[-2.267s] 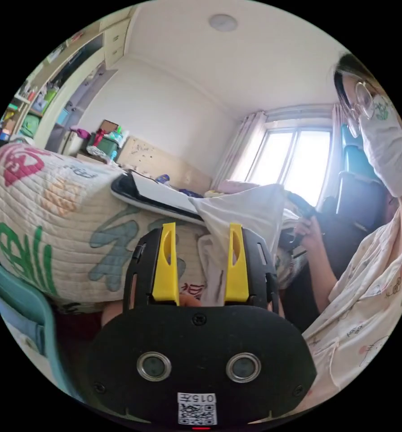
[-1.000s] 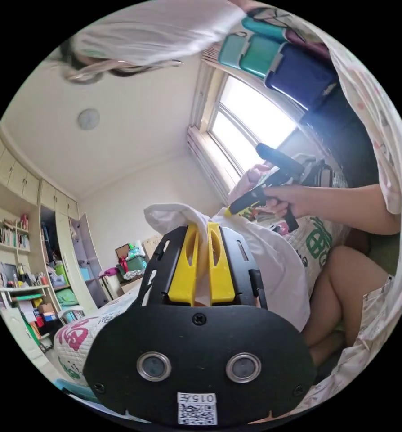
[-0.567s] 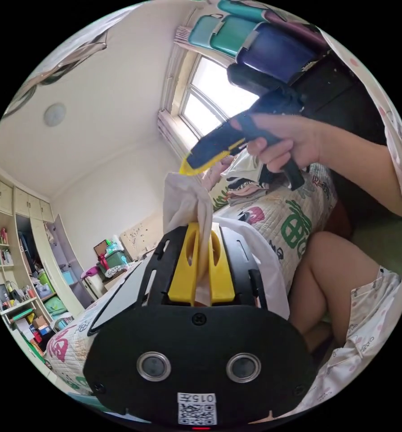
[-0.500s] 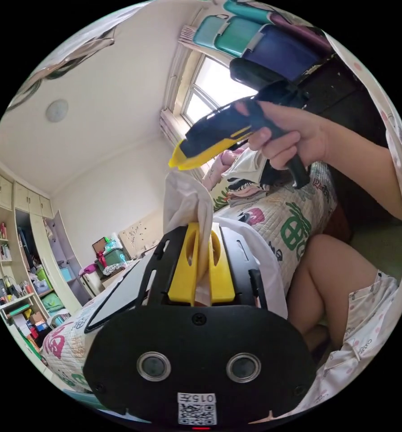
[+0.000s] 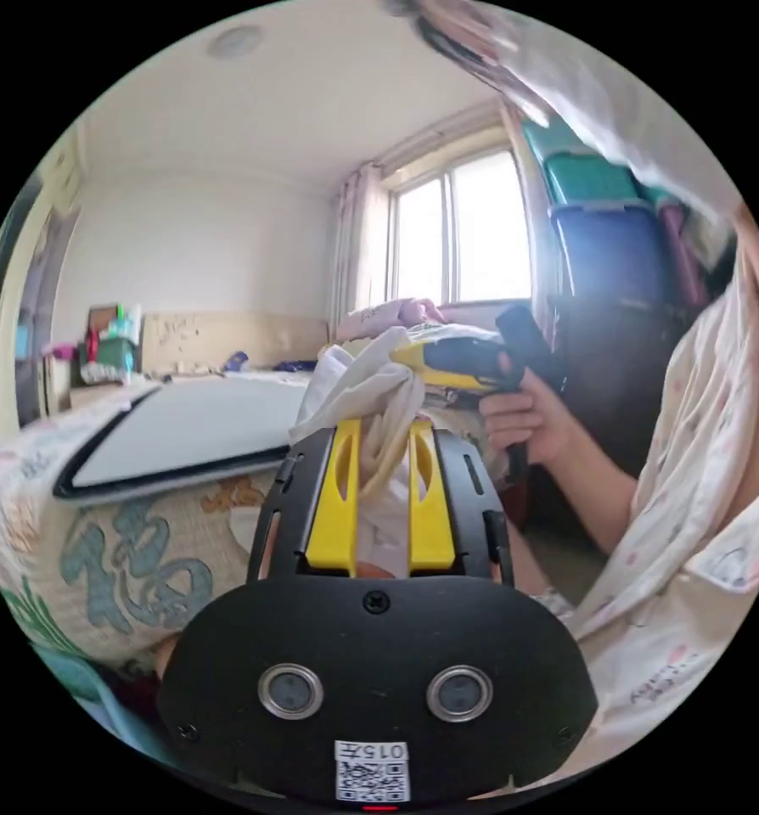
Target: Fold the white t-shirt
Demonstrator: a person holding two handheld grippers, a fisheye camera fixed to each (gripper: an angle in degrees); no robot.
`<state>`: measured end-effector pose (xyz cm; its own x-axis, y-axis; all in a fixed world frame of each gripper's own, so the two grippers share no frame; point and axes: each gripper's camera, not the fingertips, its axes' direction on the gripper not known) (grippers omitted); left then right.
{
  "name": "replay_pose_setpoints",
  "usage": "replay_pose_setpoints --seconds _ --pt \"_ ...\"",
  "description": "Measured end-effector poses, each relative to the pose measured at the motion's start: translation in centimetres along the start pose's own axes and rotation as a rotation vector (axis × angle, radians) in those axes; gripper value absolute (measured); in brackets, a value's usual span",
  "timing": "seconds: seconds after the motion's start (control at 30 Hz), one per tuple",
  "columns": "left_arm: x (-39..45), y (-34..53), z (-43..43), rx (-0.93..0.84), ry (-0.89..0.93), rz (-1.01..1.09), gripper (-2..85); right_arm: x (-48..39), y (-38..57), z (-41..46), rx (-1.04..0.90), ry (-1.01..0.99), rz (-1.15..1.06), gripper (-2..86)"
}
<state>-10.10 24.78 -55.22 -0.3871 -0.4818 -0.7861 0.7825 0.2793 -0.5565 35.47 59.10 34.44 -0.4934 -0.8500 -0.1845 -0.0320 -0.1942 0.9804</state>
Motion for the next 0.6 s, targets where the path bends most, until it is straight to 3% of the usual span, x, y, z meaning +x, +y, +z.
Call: replay_pose_setpoints --seconds 0.13,0.3,0.6 --pt "-5.4 -2.8 -0.6 -0.041 0.19 -0.274 16.0 -0.1 -0.8 -0.8 -0.004 -0.063 0.016 0.1" --pt "-10.0 -4.7 0.1 -0.003 0.39 -0.563 16.5 -1.2 -1.2 -0.1 -0.022 -0.099 0.005 0.2" --pt "-10.9 -7.7 2.4 -0.024 0.378 -0.728 8.3 -3.0 -2.8 0.8 -0.033 -0.085 -0.019 0.2"
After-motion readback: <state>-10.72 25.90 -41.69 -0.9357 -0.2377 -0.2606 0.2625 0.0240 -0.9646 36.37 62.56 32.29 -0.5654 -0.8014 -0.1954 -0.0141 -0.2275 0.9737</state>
